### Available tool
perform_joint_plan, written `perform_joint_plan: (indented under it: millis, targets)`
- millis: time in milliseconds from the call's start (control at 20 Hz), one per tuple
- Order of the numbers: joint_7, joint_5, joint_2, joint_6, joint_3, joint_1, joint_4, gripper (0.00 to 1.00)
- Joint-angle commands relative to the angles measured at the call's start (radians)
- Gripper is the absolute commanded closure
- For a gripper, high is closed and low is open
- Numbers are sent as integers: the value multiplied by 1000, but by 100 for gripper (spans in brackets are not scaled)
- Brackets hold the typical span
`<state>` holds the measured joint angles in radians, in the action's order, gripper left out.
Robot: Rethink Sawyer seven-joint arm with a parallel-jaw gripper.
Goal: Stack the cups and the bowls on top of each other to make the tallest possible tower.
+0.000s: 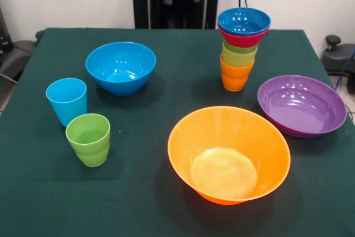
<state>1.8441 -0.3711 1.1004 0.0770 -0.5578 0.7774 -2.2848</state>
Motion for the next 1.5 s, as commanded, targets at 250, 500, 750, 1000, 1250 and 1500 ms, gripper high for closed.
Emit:
perform_joint_plan:
  millis: [250, 500, 750, 1000, 1250, 1500]
  targets:
    - [-38, -56, -145, 151, -21, -18, 207, 0]
    - [-46, -92, -224, 150, 16, -19, 263, 0]
    - [-23, -152, -271, 100, 99, -31, 283, 0]
    - [3, -194, -299, 83, 171, -44, 302, 0]
    - [38, -215, -340, 51, 230, -57, 304, 0]
    - [43, -226, -404, 22, 232, -50, 292, 0]
